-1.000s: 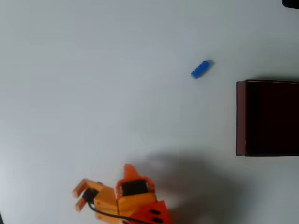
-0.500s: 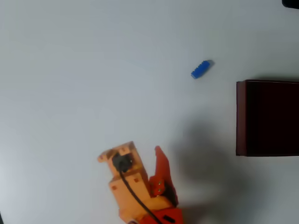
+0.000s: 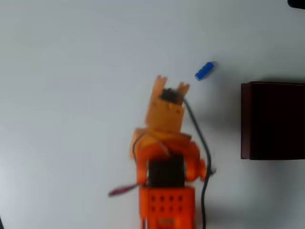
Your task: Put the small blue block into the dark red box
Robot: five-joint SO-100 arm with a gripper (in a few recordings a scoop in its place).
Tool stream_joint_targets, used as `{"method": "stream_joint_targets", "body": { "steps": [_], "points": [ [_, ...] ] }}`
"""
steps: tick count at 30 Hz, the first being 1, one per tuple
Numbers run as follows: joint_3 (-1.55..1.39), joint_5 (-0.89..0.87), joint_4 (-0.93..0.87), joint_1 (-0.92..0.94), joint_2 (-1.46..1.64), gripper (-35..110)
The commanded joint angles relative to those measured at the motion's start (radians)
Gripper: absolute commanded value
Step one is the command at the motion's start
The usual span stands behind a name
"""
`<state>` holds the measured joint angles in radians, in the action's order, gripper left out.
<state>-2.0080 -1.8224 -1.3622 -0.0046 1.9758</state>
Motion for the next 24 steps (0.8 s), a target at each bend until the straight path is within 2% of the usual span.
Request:
{"method": "stream_joint_targets", "body": {
  "steps": [1, 9, 24],
  "points": [
    [0.233, -0.075, -0.075, 0.034, -0.206, 25],
    [0.666, -0.098, -0.196, 0.115, -0.604, 25],
    [0.968, -0.117, -0.218, 0.169, -0.859, 25]
  ]
}}
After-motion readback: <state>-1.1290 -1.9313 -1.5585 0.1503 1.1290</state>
